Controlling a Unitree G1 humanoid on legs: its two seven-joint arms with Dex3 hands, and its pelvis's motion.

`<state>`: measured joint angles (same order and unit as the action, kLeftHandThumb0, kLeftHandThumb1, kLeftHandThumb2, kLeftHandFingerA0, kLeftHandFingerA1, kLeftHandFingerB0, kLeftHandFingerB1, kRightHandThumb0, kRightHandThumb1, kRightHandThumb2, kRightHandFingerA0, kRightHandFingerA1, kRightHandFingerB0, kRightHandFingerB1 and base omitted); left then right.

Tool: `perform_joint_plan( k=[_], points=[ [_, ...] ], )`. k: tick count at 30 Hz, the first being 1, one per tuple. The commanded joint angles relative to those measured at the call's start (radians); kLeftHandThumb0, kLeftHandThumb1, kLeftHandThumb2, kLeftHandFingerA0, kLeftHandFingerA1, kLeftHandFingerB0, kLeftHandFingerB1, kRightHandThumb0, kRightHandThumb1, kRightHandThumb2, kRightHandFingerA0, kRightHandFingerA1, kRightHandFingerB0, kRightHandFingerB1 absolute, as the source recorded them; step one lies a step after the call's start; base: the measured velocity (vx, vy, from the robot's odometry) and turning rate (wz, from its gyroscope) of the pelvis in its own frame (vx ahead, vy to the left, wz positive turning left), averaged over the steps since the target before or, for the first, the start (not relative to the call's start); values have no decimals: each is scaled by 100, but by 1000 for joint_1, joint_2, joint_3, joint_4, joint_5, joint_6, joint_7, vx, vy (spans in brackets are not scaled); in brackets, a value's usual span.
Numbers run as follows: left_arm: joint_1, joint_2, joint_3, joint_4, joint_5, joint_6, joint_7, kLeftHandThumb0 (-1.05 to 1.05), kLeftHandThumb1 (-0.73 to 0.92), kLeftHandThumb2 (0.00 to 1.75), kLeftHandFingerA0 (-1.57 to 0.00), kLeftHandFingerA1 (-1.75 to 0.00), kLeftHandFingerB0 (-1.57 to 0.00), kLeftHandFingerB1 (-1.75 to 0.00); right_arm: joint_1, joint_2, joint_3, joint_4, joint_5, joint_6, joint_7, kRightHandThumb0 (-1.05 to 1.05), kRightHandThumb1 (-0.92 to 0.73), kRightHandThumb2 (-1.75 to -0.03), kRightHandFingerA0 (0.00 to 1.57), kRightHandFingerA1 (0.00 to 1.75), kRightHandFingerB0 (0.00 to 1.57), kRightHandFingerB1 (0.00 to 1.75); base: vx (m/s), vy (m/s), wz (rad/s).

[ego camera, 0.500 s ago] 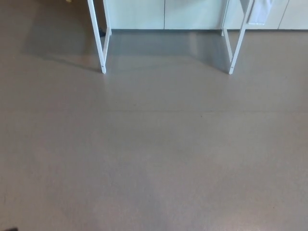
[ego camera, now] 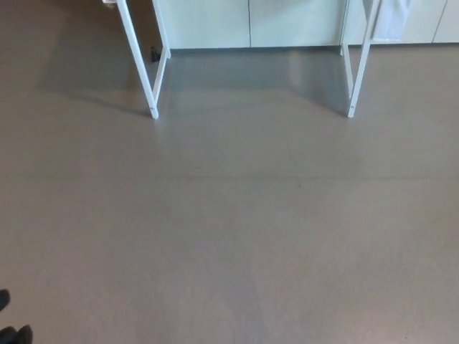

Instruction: The robot walk up to a desk on which a bottle is kept on the left hand side and a container is kept on the right hand side. The robot uses its left hand to pick up the bottle and places it in the container.

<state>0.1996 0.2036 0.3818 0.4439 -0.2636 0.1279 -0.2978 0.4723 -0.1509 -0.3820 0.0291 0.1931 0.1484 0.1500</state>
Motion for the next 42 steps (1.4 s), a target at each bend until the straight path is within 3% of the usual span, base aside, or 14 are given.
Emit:
perform_joint_plan(
  k=[1, 16, 30, 42],
  points=[
    [9, 26, 4, 14, -27, 21, -42, -12, 51, 94, -41, -59, -12, -46, 3, 11, -14, 0, 59, 53, 19, -7, -55, -96, 34, 57, 14, 49, 256, 17, -10],
    [35, 34, -1, -19, -40, 59, -38, -12, 54, 96, -38, -58, -10, -46, 32, 17, -5, 15, 59, 51, 23, -10, -56, -96, 36, 58, 12, 48, 332, 156, -16],
    [70, 36, -25, -31, -26, 53, -45, -13, 55, 96, -38, -58, -11, -46, 70, 20, -13, 39, 51, 16, 41, -10, -55, -96, 35, 58, 13, 48, 379, -113, 12],
    [60, 45, -47, -14, -18, 33, -49, -15, 55, 97, -39, -58, -11, -46, 89, 35, -22, 24, 61, 13, 37, -12, -53, -95, 38, 59, 13, 48, 477, 86, -12]
  ],
)
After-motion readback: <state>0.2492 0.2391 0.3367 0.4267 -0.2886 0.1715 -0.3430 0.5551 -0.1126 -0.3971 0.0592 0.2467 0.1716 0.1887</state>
